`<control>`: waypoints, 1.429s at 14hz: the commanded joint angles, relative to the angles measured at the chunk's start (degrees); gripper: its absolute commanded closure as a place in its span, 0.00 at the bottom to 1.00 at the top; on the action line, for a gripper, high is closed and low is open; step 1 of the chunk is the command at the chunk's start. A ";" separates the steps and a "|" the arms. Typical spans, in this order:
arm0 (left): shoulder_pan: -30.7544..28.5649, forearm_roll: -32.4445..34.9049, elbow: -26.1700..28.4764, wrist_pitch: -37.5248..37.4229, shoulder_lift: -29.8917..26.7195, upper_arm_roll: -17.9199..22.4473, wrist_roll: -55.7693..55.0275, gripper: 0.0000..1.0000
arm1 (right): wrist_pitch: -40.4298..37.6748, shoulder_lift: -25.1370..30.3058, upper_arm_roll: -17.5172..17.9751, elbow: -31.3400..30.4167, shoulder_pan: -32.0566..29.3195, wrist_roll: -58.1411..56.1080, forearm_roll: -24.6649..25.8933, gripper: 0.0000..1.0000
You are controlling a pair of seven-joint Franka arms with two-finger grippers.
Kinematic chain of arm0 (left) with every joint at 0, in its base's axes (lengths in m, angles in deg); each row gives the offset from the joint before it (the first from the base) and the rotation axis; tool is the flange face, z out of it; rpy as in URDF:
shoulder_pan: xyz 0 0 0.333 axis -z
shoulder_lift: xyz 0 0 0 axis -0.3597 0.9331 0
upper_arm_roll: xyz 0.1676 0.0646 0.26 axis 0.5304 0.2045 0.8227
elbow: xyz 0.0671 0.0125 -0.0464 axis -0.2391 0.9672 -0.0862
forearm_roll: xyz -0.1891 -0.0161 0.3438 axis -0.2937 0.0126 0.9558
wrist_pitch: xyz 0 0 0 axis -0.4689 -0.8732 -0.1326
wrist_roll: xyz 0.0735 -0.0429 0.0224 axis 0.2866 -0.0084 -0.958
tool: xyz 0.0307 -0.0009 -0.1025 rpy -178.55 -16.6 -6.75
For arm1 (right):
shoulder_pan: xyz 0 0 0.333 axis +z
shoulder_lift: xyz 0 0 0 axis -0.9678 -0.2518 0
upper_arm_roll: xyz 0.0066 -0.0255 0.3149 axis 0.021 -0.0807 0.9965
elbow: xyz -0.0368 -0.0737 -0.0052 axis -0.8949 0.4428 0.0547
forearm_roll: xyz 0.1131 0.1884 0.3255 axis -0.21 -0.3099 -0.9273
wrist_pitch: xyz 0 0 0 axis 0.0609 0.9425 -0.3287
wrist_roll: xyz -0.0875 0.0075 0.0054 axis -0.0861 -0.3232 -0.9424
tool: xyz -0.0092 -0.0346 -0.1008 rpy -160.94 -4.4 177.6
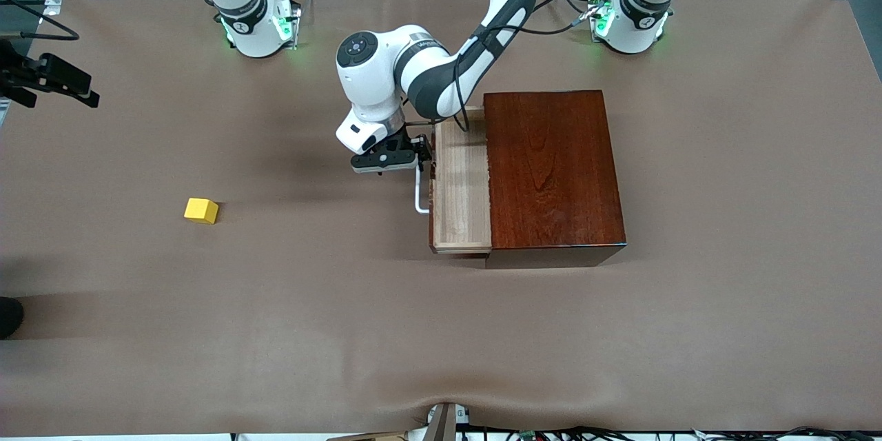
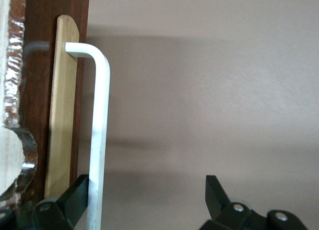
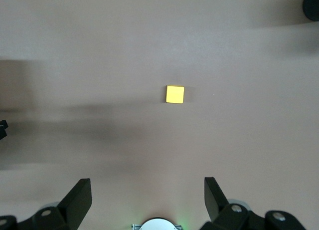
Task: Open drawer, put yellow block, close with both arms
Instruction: 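Pull the drawer out of the box by its handle with the left gripper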
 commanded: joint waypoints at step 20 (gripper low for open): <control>0.20 -5.05 -1.46 8.89 -0.26 -0.72 -4.13 0.00 | 5.38 -6.41 0.18 1.27 -3.34 -0.79 2.55 0.00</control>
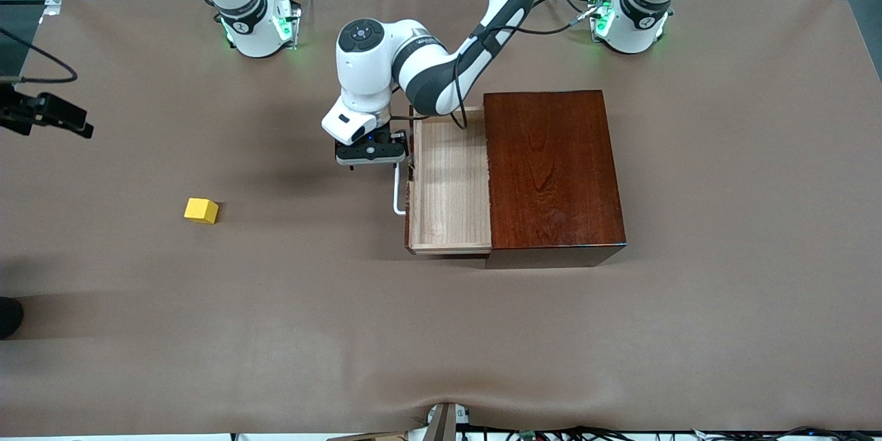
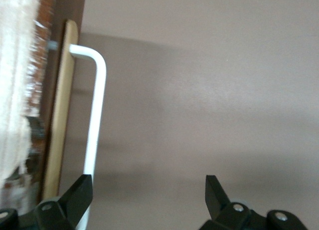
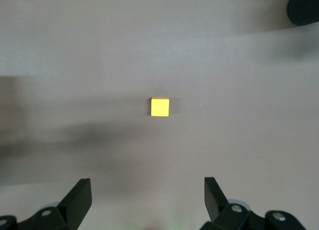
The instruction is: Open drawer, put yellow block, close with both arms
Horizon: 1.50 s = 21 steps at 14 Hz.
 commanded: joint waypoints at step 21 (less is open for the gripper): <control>-38.02 -0.21 3.35 -39.42 -30.91 0.68 44.66 0.00 | 19.56 -17.51 0.76 -8.45 -2.93 0.23 -0.20 0.00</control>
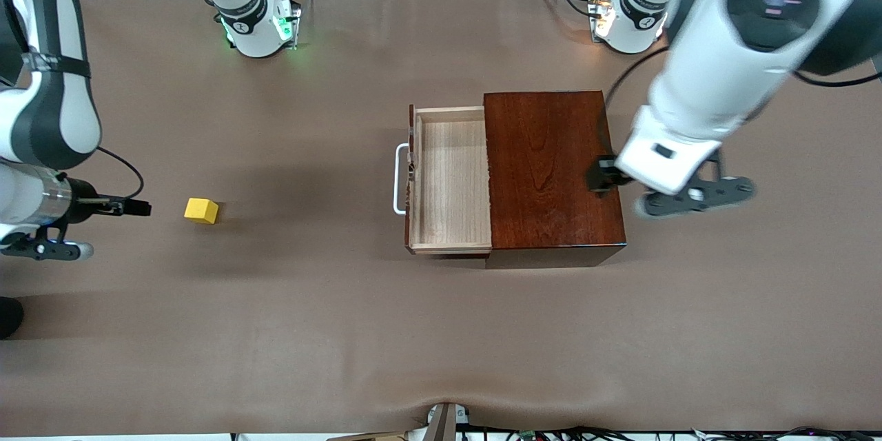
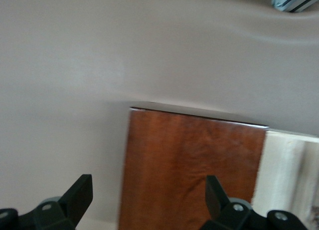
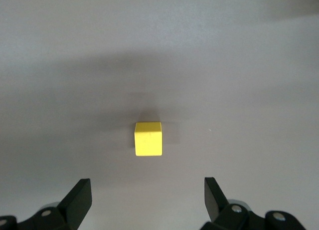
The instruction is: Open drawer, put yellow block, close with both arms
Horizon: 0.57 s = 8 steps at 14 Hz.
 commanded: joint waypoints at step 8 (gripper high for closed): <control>-12.72 -0.46 15.86 -1.30 -14.22 -1.16 20.10 0.00 | 19.71 -4.03 0.62 -12.37 -0.85 0.22 -0.12 0.00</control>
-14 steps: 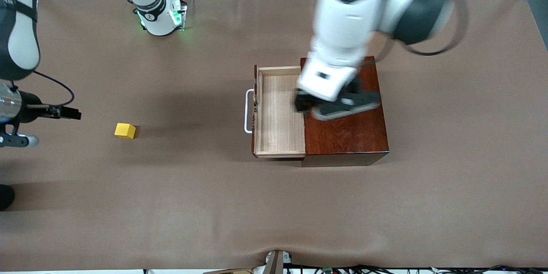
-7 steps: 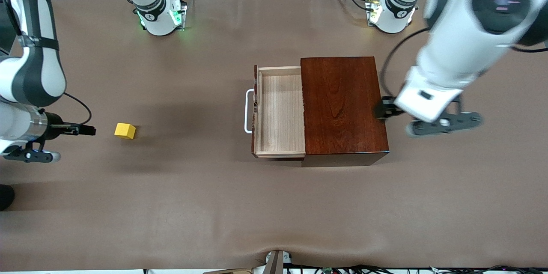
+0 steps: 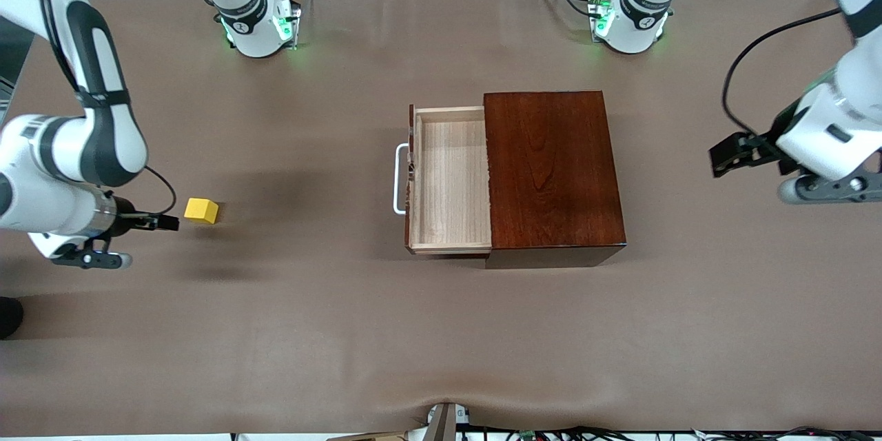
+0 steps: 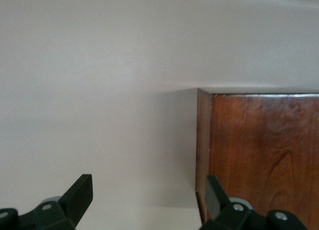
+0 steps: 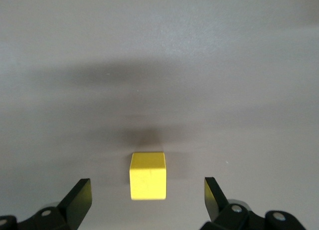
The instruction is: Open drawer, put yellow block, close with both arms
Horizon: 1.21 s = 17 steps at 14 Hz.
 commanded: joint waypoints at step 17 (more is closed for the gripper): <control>-10.86 -0.03 16.62 3.74 -14.85 -6.07 12.88 0.00 | 16.58 -2.28 0.76 -14.53 -1.72 0.39 -0.10 0.24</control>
